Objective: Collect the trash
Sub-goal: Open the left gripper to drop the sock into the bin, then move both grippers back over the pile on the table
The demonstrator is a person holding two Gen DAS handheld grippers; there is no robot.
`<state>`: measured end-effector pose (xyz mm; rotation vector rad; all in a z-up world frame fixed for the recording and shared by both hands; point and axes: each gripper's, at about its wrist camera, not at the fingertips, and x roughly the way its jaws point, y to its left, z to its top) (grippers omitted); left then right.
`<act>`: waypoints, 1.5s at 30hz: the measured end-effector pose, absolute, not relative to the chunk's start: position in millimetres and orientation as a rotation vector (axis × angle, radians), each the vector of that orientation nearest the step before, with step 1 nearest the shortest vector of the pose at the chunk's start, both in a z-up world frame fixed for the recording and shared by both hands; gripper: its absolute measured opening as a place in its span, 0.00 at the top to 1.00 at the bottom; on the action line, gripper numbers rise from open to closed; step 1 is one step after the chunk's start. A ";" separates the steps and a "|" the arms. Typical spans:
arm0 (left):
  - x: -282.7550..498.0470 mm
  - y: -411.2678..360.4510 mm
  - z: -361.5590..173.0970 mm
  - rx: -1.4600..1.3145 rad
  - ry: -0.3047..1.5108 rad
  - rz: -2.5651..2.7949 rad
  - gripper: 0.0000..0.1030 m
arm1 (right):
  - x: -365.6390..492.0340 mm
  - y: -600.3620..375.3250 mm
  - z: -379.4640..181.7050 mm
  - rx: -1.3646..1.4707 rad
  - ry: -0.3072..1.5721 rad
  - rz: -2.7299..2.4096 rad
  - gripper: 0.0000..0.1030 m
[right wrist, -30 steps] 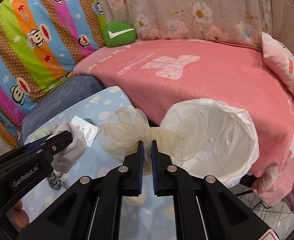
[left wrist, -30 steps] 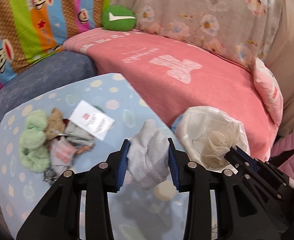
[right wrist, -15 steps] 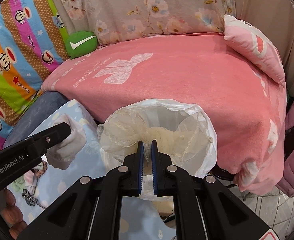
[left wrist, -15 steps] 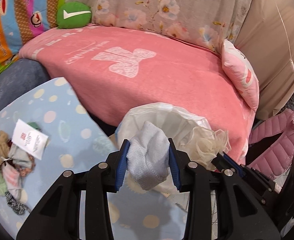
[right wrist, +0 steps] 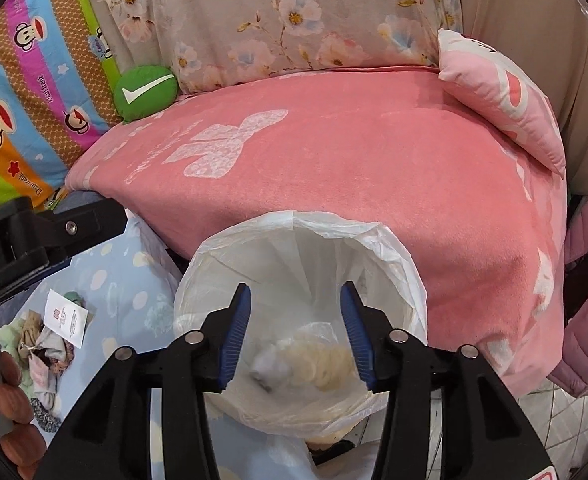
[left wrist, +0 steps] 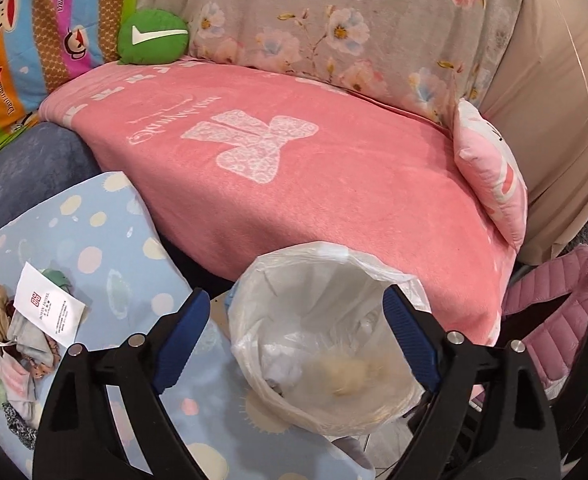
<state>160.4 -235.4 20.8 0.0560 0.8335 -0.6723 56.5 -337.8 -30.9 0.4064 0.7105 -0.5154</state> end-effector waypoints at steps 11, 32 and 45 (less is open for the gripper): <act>163.2 -198.8 20.2 0.037 0.822 -0.604 0.18 | 58.6 -315.7 -20.2 0.377 0.702 -0.497 0.44; 180.0 -31.8 3.8 -0.099 0.870 -0.292 0.17 | 93.0 -193.7 -10.4 0.266 0.748 -0.283 0.37; 185.2 73.3 -43.6 -0.167 0.958 -0.094 0.16 | 118.2 -112.5 -22.8 0.215 0.806 -0.147 0.37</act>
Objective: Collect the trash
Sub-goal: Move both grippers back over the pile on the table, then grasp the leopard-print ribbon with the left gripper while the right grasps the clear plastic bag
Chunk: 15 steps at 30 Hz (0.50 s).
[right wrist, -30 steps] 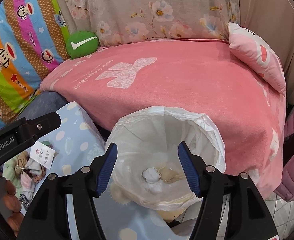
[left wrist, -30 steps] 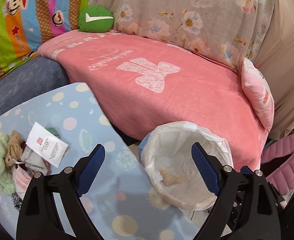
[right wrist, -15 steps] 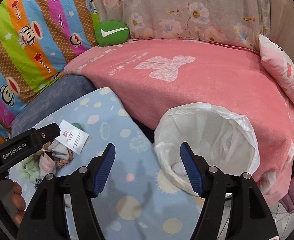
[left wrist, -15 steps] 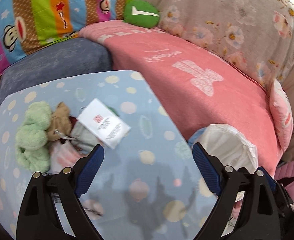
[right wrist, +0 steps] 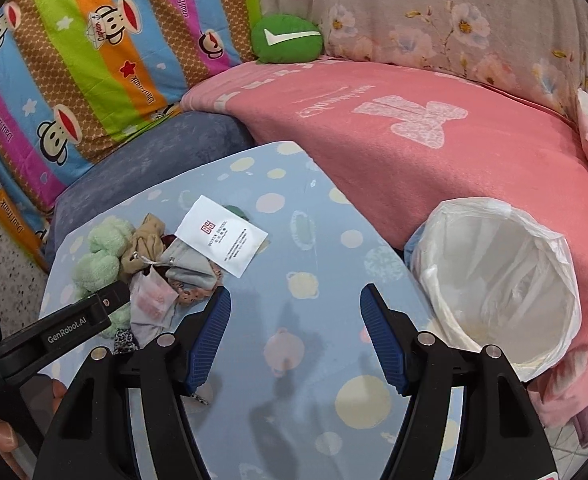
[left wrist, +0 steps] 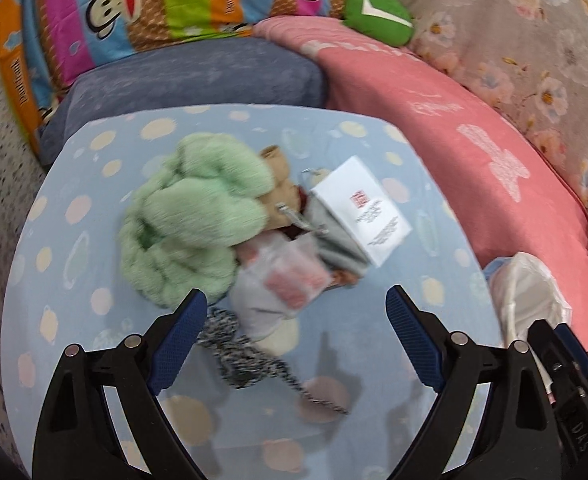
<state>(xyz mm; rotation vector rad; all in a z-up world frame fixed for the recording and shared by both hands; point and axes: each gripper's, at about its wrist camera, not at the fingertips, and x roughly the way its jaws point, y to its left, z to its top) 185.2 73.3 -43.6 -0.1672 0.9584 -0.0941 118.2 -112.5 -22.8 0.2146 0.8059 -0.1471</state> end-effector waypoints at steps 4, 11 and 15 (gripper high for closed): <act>185.3 93.8 -61.9 -0.189 1.002 -0.059 0.16 | 125.2 -96.1 -28.0 0.199 0.823 -0.120 0.37; 187.9 114.2 -93.1 -0.234 1.082 -0.050 0.16 | 134.8 -68.1 -42.6 0.180 0.861 -0.074 0.37; 187.8 119.0 -104.7 -0.246 1.108 -0.061 0.24 | 140.3 -54.9 -49.2 0.169 0.880 -0.054 0.37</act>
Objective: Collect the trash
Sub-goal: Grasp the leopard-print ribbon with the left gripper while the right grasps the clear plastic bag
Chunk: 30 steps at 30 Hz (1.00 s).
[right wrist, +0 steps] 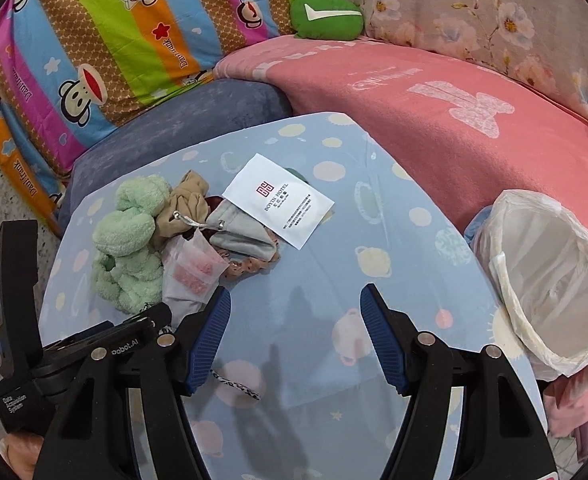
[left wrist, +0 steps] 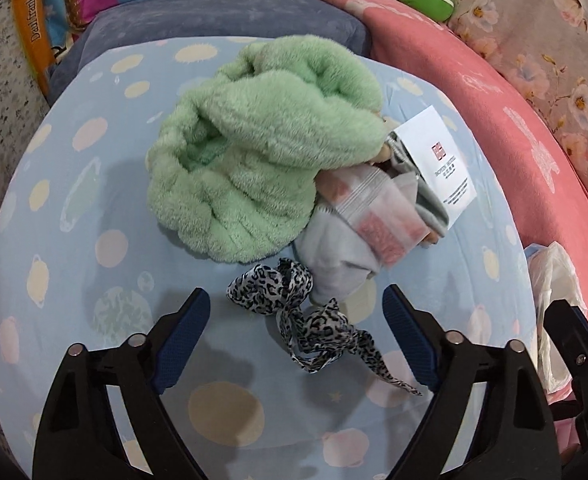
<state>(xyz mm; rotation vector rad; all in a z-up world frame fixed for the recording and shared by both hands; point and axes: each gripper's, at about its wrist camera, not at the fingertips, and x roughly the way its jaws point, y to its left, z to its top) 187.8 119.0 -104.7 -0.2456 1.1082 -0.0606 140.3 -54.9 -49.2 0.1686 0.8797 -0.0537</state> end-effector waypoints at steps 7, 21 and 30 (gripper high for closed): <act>189.8 119.9 -113.7 -0.257 1.151 -0.137 0.79 | 146.1 -38.2 -55.0 0.157 0.897 -0.034 0.37; 182.7 142.5 -82.0 -0.258 1.072 -0.132 0.95 | 179.3 -7.1 -74.5 0.183 0.936 0.075 0.48; 191.2 158.0 -69.5 -0.241 1.045 -0.098 0.94 | 215.1 1.7 -103.4 0.260 0.985 0.117 0.52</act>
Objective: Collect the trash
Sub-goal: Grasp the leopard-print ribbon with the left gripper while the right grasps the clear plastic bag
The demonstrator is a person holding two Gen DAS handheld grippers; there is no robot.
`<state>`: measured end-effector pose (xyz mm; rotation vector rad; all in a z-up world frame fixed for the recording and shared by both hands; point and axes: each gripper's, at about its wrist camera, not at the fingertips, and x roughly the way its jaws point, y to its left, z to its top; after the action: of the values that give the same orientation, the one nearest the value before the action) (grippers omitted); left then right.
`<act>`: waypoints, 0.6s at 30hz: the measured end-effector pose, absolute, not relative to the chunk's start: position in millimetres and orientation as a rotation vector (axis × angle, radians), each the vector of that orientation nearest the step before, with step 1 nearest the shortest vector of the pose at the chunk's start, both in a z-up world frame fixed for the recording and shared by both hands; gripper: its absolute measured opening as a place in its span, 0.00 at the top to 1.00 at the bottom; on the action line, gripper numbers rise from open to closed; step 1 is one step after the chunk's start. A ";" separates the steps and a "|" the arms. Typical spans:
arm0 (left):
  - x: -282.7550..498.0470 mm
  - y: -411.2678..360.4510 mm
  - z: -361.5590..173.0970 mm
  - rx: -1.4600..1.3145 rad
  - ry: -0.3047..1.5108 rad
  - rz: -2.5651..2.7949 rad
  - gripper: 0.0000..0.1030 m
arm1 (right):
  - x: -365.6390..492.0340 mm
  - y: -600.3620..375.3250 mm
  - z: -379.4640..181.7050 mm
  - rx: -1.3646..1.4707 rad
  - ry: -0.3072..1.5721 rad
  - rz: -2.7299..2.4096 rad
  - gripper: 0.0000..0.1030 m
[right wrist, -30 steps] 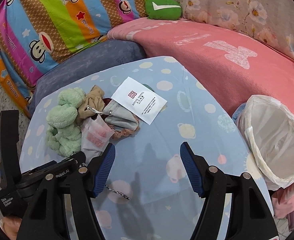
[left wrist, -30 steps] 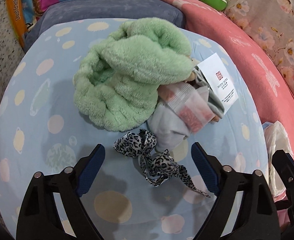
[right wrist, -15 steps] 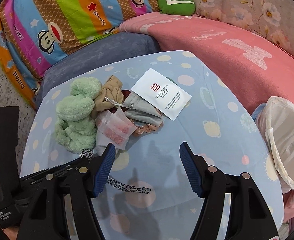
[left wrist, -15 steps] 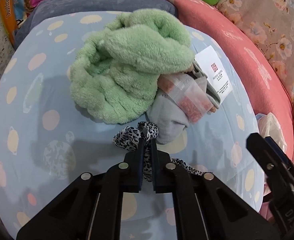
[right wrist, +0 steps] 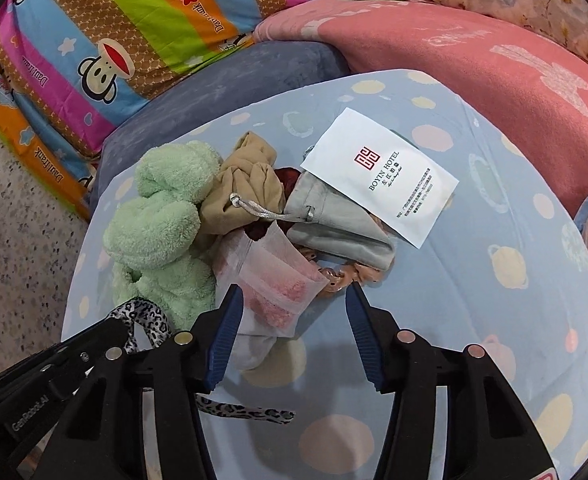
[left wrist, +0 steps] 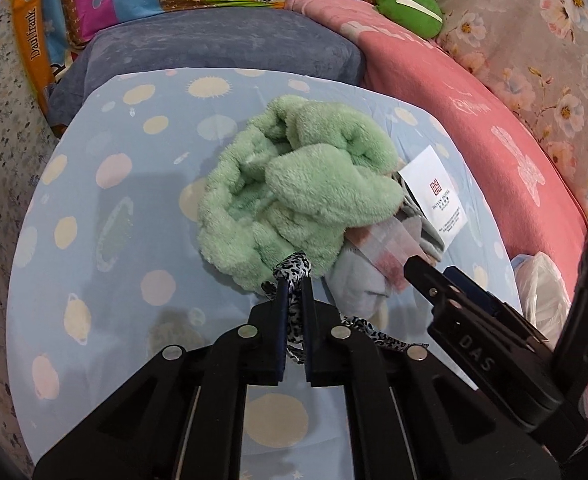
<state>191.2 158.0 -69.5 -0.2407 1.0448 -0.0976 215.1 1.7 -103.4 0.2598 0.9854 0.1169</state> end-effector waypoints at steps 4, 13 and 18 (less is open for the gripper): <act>195.7 158.6 -68.4 -0.223 1.039 -0.090 0.94 | 224.2 6.6 -115.4 0.277 1.010 0.143 0.61; 195.0 146.2 -55.4 -0.194 1.015 -0.101 0.95 | 214.0 -0.5 -93.5 0.309 0.960 0.188 0.87; 190.0 125.5 -32.7 -0.173 0.974 -0.136 0.95 | 196.2 -19.7 -54.7 0.319 0.881 0.186 0.90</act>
<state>190.0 125.5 -32.7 -0.1733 0.9742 -0.1360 196.2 -19.7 -54.7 0.3189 0.8812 0.1862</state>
